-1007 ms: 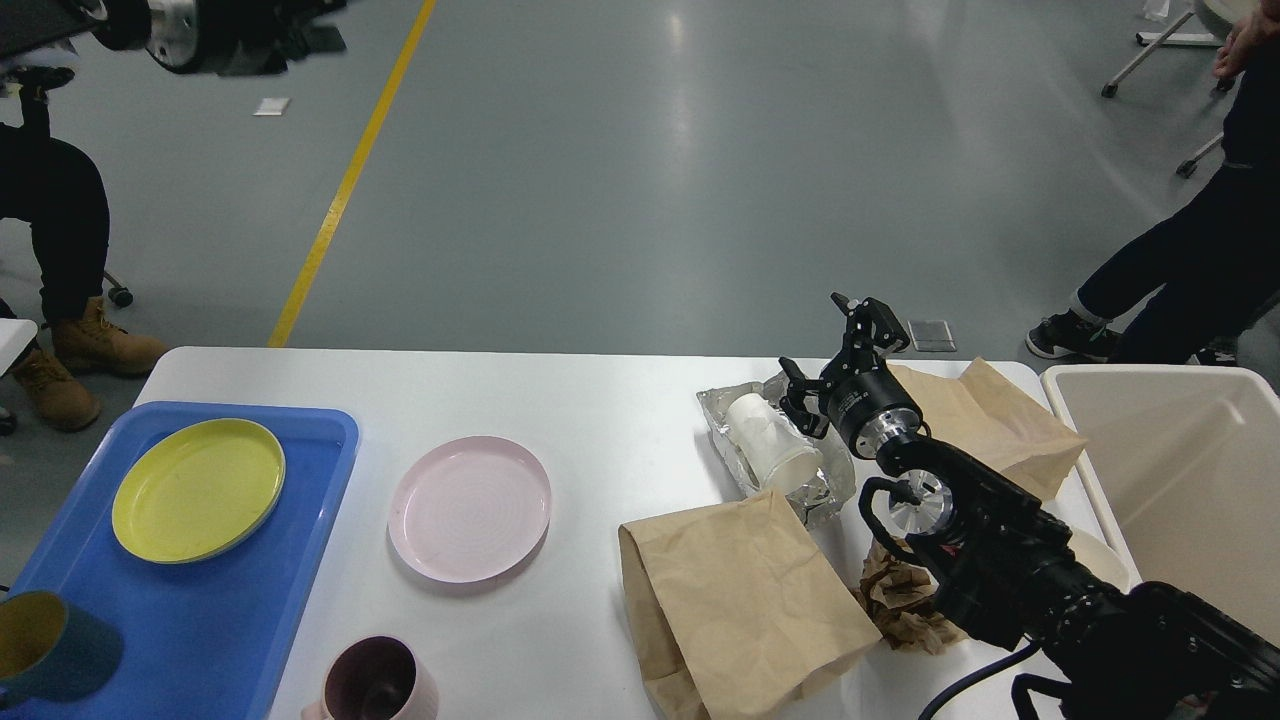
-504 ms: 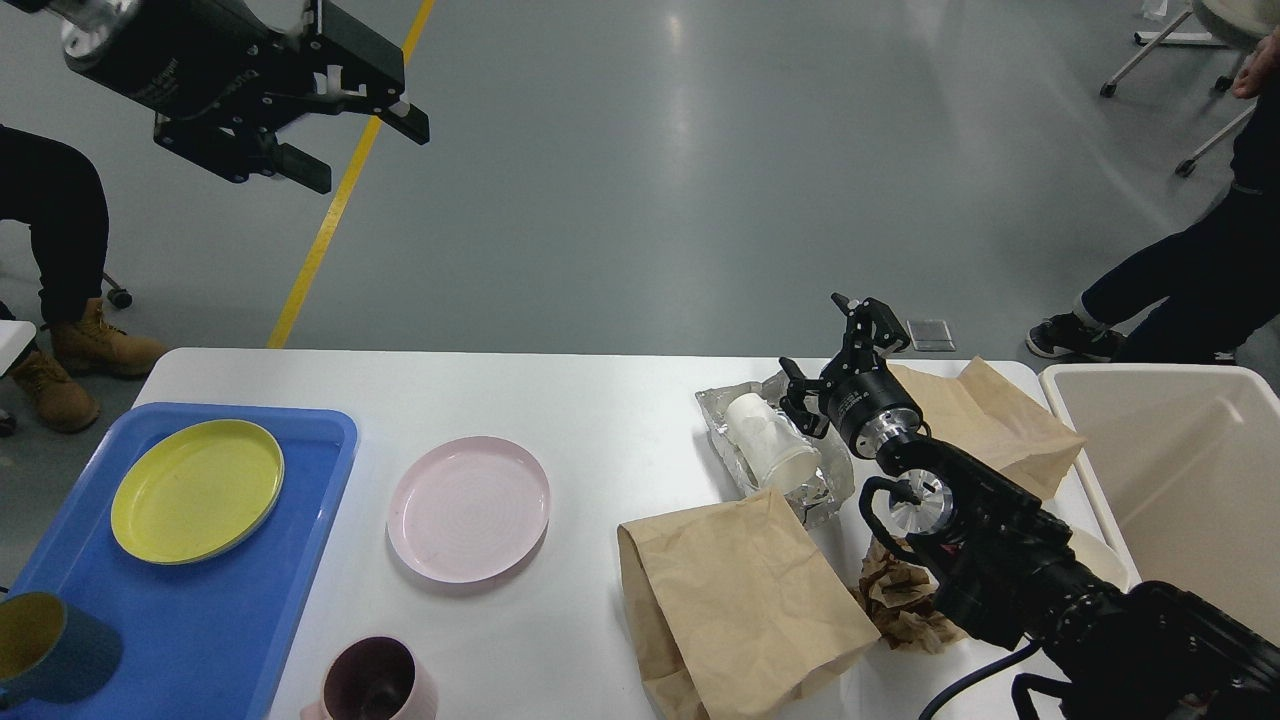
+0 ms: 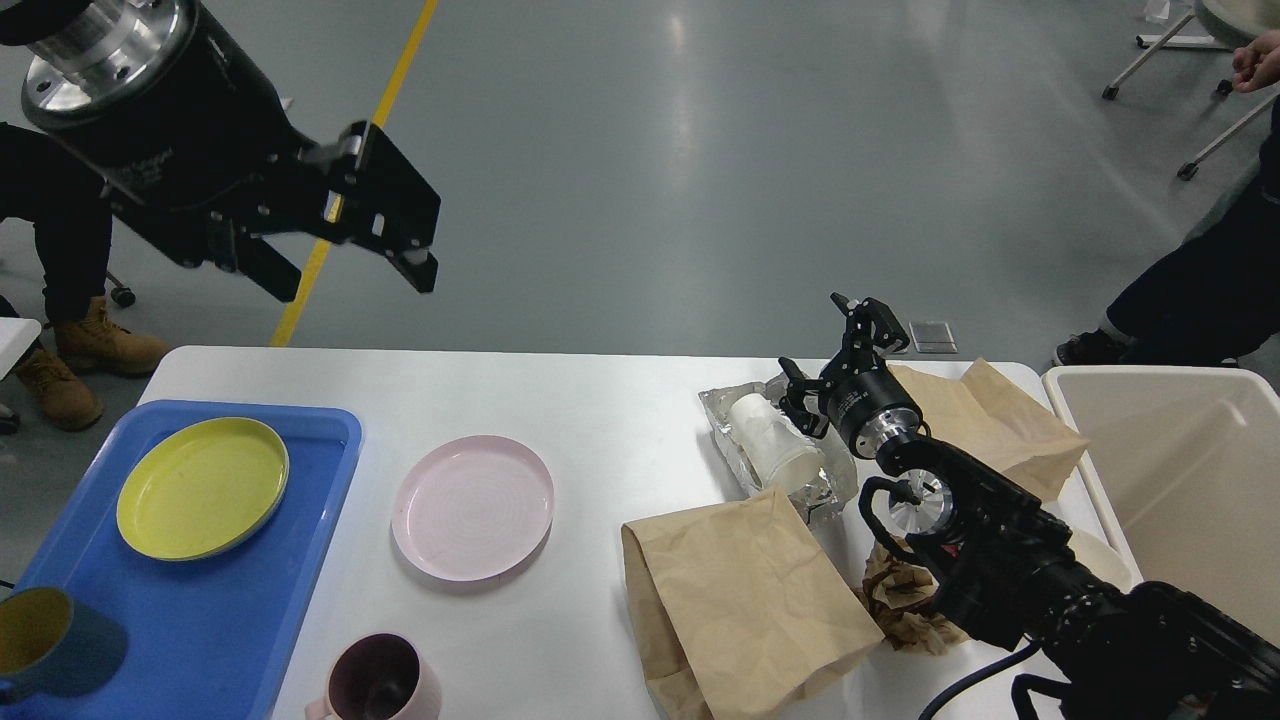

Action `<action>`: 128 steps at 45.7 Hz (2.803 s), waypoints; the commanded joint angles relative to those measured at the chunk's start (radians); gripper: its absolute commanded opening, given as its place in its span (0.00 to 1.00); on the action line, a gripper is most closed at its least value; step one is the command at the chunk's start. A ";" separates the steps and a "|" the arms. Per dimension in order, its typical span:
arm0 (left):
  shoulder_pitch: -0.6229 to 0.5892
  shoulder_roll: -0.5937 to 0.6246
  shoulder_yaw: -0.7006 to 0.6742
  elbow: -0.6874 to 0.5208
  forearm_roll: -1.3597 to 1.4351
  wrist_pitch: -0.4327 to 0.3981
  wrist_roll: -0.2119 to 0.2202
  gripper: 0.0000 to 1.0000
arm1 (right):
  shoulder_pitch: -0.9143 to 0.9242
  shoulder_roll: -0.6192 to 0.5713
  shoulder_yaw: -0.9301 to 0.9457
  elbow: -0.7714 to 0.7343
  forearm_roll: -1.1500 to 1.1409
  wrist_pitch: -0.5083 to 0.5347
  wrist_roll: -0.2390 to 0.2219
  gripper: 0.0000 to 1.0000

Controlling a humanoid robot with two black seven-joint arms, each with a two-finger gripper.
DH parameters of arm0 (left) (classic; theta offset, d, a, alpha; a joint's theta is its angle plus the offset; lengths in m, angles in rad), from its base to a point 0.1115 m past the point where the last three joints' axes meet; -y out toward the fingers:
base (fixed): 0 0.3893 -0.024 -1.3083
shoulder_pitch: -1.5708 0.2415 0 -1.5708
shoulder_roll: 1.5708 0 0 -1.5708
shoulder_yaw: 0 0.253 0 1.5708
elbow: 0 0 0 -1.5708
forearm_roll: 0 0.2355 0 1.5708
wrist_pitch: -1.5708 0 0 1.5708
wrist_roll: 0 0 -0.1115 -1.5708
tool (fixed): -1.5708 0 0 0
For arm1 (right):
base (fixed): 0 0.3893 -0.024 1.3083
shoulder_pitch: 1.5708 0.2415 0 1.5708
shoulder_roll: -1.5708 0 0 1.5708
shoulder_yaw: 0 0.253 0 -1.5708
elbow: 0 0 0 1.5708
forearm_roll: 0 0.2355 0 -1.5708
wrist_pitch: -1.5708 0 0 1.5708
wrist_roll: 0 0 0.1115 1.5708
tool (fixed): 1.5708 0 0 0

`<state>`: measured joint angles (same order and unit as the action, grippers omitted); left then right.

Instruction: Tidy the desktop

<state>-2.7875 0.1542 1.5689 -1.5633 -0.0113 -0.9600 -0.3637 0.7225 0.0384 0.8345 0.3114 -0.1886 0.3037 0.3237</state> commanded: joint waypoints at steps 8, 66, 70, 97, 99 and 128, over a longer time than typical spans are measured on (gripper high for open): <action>-0.072 -0.068 0.008 -0.124 -0.001 0.000 0.044 0.95 | 0.000 0.000 0.000 0.000 0.000 0.000 0.000 1.00; 0.649 0.079 -0.089 0.017 0.004 0.351 0.420 0.96 | 0.000 0.000 0.000 0.000 0.000 0.000 0.000 1.00; 0.692 0.079 -0.134 0.014 0.002 0.385 0.439 0.96 | 0.000 0.000 0.000 0.000 0.000 0.000 0.000 1.00; 0.950 0.080 -0.426 -0.001 0.089 0.477 0.669 0.96 | 0.000 0.000 0.000 0.000 0.000 0.000 0.000 1.00; 0.951 0.088 -0.428 -0.001 0.123 0.468 0.669 0.96 | 0.000 0.000 0.000 0.000 0.000 0.000 0.000 1.00; 1.053 0.116 -0.431 0.029 0.240 0.452 0.674 0.96 | 0.000 0.000 0.000 0.000 0.000 0.000 0.000 1.00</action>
<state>-1.7687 0.2697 1.1384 -1.5517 0.2260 -0.5116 0.3081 0.7225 0.0383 0.8345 0.3114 -0.1887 0.3037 0.3237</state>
